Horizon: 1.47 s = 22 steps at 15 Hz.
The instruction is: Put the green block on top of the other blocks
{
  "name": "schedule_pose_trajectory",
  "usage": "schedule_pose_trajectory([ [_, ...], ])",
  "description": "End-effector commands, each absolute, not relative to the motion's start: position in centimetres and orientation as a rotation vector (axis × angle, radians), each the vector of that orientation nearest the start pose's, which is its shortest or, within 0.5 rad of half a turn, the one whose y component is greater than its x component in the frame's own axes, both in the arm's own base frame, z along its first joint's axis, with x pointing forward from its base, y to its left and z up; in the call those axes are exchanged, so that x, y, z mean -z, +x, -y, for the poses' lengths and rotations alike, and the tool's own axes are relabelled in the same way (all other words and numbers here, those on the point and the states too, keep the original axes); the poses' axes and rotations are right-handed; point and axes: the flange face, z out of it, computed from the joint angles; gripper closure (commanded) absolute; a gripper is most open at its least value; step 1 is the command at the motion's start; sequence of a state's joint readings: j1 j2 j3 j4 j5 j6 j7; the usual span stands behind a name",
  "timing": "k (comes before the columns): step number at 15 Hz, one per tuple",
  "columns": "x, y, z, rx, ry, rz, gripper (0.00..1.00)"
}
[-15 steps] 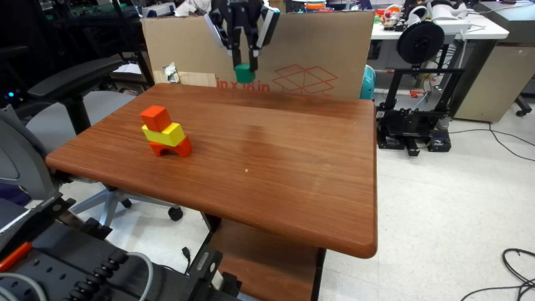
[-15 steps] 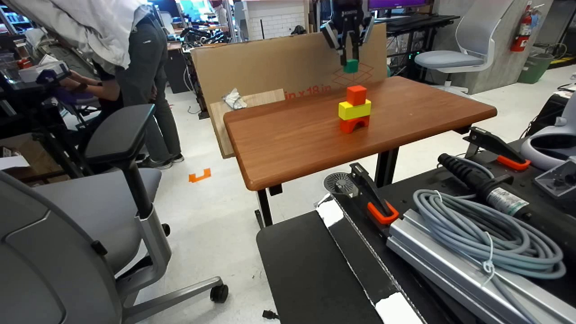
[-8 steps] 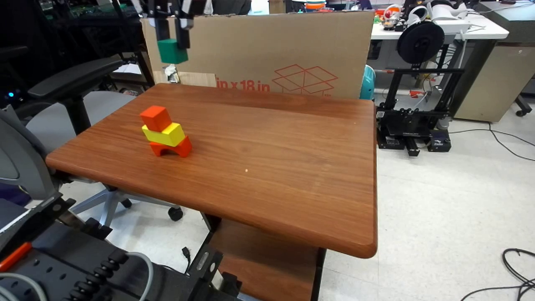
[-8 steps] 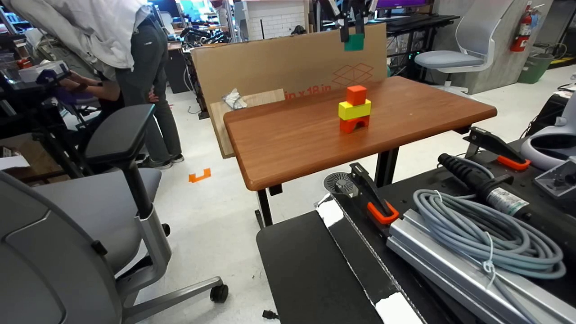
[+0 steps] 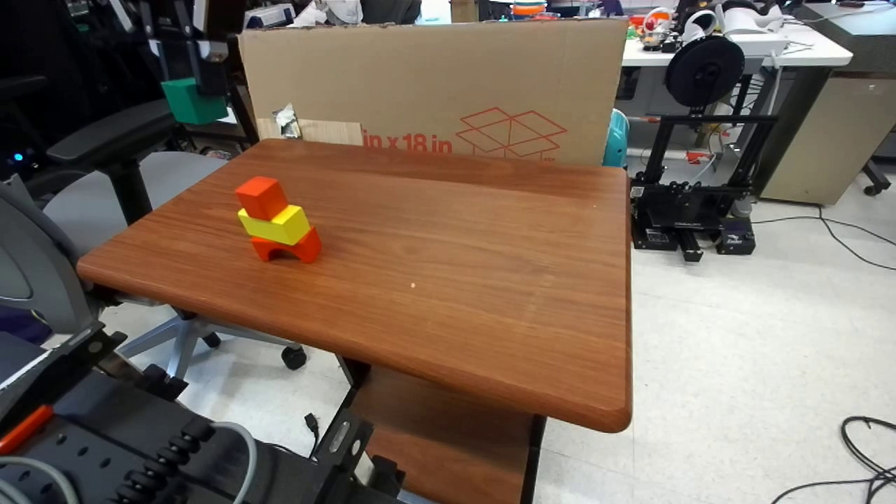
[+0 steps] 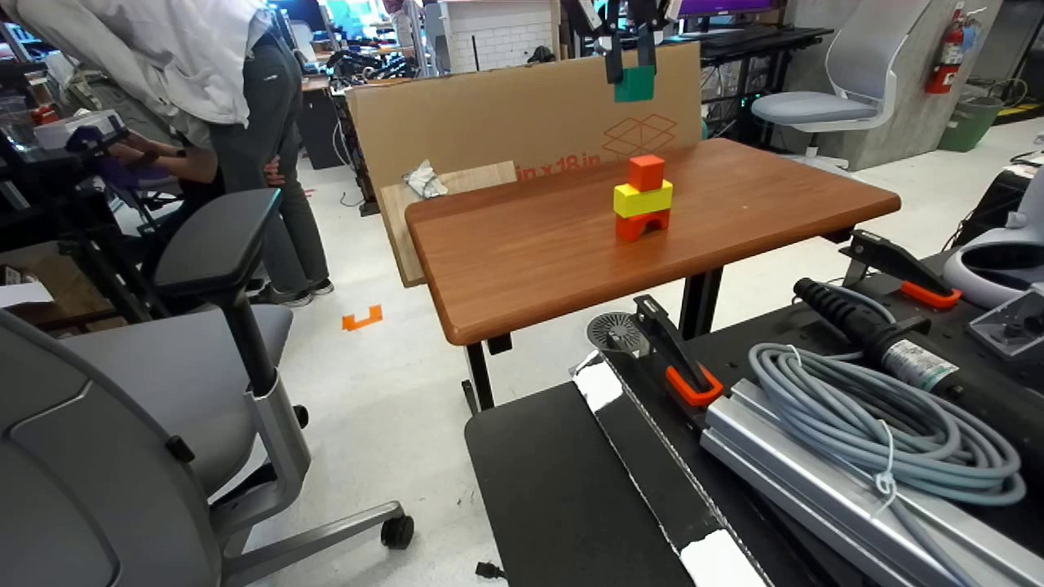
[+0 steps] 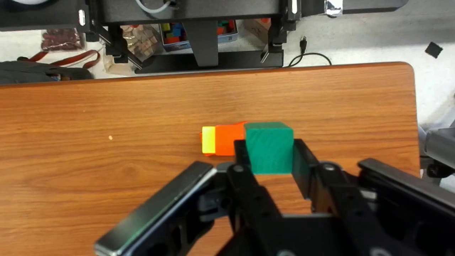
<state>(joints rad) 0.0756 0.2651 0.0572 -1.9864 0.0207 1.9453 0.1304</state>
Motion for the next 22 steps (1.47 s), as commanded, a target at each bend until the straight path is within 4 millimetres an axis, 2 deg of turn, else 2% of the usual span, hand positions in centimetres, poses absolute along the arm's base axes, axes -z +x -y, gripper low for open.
schedule_pose_trajectory([
  [1, -30.5, 54.8, -8.2, -0.353, -3.156, -0.107, 0.92],
  [8, -28.1, 54.5, -8.0, -0.217, -3.190, -0.254, 0.92],
  [16, -26.9, 53.0, -6.8, -0.224, -3.185, -0.314, 0.92],
  [22, -26.3, 52.8, -5.8, -0.244, -3.186, -0.331, 0.92],
])
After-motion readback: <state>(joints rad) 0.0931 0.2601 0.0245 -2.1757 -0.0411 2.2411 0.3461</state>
